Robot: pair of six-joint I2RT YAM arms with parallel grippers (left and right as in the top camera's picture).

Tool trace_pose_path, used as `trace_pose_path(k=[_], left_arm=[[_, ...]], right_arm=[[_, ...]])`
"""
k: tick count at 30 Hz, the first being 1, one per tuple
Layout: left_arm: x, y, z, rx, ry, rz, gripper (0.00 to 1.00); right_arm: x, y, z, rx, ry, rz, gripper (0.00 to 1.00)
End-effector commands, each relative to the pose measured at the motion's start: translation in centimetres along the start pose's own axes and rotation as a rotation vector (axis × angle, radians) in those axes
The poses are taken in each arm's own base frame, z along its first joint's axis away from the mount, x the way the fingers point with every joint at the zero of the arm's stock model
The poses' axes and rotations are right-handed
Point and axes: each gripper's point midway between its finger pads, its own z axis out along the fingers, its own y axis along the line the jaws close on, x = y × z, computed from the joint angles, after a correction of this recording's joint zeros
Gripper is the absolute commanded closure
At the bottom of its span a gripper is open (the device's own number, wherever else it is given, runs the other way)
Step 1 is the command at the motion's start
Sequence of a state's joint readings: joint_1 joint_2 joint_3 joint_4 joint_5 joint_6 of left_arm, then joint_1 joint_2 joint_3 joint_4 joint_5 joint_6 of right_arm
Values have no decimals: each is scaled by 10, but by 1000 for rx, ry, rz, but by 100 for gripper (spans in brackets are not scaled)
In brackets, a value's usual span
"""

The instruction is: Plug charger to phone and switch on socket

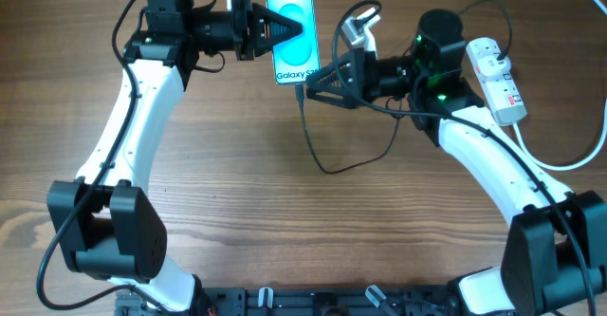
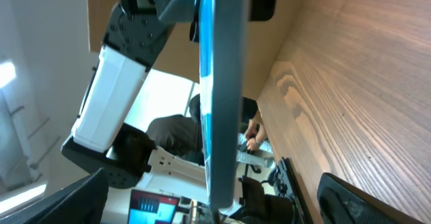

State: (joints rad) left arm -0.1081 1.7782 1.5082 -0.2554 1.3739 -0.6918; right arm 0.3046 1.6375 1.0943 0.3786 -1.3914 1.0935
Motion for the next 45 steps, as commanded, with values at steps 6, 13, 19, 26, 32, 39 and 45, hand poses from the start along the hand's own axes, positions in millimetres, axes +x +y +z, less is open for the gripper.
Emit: trace_pose_path(k=[6,13,19,26,32,39,45], left_arm=[[3,-8,-3,12,6,-60,96],[3,-8,-3,12,5,-60,96],[1,-6,-3,2,-5,-60,96],[2,-7,-1,4,-1,-60,96],[7,-11,0,30,28,-32,96],[11,-12,2,39,43,-13,96],[18,-7,4,31,58,-22,96]], right_arm=[[9,6,14,-7,23,-58,48],[7,5,14,-2,15,-57,68],[7,5,14,-1,13,-57,83],[3,4,14,8,-7,-62,96],[-1,10,14,-2,-18,-101,96],[-7,10,12,7,-49,-111,96],[-14,9,3,14,-79,-118,96]])
